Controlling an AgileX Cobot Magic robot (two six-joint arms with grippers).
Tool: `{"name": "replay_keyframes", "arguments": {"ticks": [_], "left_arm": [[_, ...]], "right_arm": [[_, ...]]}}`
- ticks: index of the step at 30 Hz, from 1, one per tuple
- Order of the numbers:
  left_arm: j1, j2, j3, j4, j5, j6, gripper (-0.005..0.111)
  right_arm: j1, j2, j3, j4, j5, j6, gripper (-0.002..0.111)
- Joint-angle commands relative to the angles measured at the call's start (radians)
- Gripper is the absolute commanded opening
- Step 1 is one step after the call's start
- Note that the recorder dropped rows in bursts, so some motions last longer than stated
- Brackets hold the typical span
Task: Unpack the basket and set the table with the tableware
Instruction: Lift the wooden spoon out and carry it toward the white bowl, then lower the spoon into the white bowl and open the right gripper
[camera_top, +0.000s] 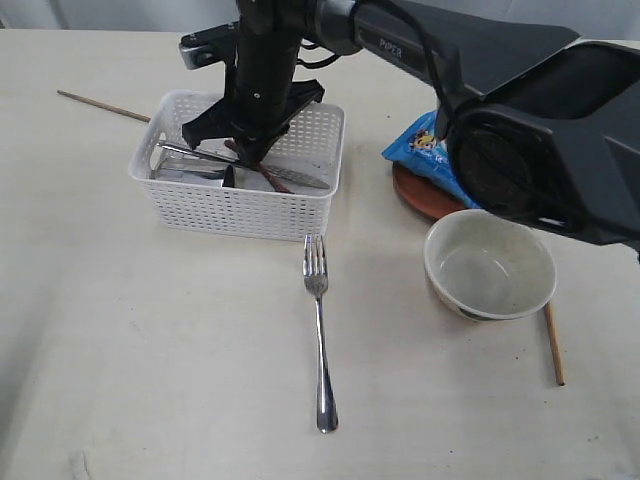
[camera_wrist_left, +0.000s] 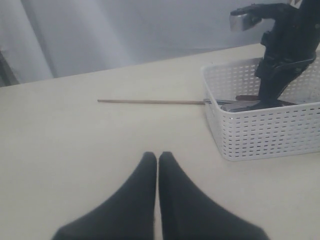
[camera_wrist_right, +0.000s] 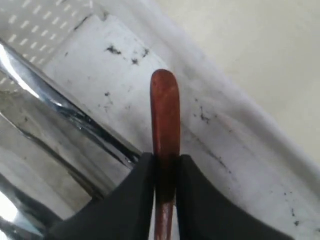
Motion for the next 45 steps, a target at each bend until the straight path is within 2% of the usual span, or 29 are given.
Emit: {"name": "replay_keyframes", "arguments": {"ticks": [1, 10, 17, 21, 24, 31, 36, 41, 45], "left_arm": [[0.006, -0.003, 0.003, 0.004, -0.007, -0.005, 0.001], [0.006, -0.003, 0.003, 0.004, -0.007, -0.005, 0.001], [0.006, -0.003, 0.003, 0.004, -0.007, -0.005, 0.001], [0.006, -0.003, 0.003, 0.004, -0.007, -0.005, 0.001], [0.006, -0.003, 0.003, 0.004, -0.007, -0.005, 0.001], [0.006, -0.003, 0.003, 0.004, -0.007, -0.005, 0.001], [0.006, -0.003, 0.003, 0.004, -0.007, -0.005, 0.001], [0.006, -0.003, 0.003, 0.004, -0.007, -0.005, 0.001], [0.006, -0.003, 0.003, 0.004, -0.007, -0.005, 0.001]], "right_arm": [[0.002, -0.049, 0.001, -0.023, 0.016, -0.015, -0.001], [0.016, -0.122, 0.001, -0.029, 0.067, -0.048, -0.001], [0.005, -0.272, 0.002, -0.1, 0.073, -0.049, -0.001], [-0.008, -0.366, 0.075, -0.163, 0.073, -0.035, -0.001], [-0.029, -0.462, 0.231, -0.168, 0.062, -0.016, -0.001], [-0.113, -0.751, 0.744, -0.168, -0.241, 0.04, -0.001], [-0.151, -0.903, 1.077, -0.184, -0.491, 0.007, -0.001], [-0.151, -0.946, 1.29, -0.212, -0.73, -0.136, -0.001], [-0.151, -0.929, 1.386, -0.263, -0.785, -0.198, -0.001]]}}
